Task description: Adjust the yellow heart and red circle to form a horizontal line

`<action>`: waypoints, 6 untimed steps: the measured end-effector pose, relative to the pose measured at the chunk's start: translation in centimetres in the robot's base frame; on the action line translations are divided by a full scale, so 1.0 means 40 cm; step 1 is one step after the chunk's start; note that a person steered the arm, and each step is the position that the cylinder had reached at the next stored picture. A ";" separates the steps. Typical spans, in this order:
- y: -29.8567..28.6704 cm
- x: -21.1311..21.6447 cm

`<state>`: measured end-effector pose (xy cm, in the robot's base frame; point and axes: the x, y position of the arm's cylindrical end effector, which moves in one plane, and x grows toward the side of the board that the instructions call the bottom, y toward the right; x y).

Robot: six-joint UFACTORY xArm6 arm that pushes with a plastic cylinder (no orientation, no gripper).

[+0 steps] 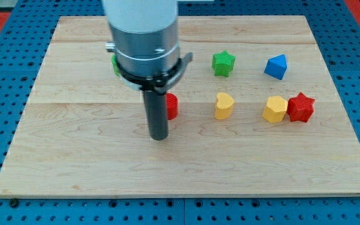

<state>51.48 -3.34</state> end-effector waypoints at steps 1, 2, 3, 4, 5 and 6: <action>0.016 -0.043; 0.006 -0.066; 0.006 -0.057; 0.142 0.038; 0.443 0.057; 0.733 0.033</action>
